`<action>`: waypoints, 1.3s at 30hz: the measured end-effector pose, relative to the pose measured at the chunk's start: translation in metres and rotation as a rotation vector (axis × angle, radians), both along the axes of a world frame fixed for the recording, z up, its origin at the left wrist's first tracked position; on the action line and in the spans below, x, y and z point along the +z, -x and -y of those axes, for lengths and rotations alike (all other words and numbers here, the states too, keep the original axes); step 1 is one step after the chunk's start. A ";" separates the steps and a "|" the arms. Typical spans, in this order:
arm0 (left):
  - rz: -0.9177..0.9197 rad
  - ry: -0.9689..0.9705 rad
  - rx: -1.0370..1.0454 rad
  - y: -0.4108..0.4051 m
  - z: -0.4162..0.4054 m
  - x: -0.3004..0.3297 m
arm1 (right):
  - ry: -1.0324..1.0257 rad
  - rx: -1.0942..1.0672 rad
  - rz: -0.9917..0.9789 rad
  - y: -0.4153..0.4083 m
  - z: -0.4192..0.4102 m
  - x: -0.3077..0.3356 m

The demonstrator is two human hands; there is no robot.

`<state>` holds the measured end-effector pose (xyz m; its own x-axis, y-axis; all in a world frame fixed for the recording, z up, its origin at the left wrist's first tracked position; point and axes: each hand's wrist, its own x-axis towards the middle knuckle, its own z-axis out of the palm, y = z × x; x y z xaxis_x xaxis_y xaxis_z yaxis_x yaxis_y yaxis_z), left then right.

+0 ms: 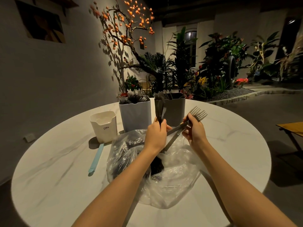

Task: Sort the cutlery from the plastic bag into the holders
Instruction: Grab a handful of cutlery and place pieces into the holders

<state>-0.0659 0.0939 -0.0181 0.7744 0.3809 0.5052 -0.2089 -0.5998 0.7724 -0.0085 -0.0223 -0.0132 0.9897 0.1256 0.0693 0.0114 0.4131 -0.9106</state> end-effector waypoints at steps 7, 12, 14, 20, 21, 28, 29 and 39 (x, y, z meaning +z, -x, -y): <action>-0.140 -0.097 -0.167 -0.002 0.003 -0.006 | 0.084 0.139 0.074 0.004 -0.004 -0.003; -0.269 0.089 -0.378 -0.001 0.001 -0.003 | 0.126 0.155 0.089 0.004 -0.005 -0.004; -0.282 0.083 -0.390 -0.002 0.000 -0.003 | 0.153 0.148 0.074 0.003 -0.005 -0.004; -0.301 0.098 -0.382 -0.002 0.007 -0.007 | 0.250 0.010 0.110 0.003 -0.008 -0.004; -0.294 0.116 -0.384 -0.002 0.007 -0.007 | 0.254 -0.010 0.139 0.004 -0.008 -0.005; -0.291 0.128 -0.329 -0.003 0.006 -0.011 | 0.220 0.046 0.192 0.002 -0.007 -0.008; -0.293 0.138 -0.318 -0.003 0.005 -0.011 | 0.217 0.066 0.193 0.001 -0.008 -0.009; -0.366 0.211 -0.403 -0.001 0.004 -0.011 | 0.347 0.003 0.277 -0.002 -0.007 -0.013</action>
<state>-0.0648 0.0899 -0.0289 0.9890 0.0830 0.1222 -0.0854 -0.3536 0.9315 -0.0064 -0.0157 -0.0263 0.9392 0.1910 0.2853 0.2740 0.0837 -0.9581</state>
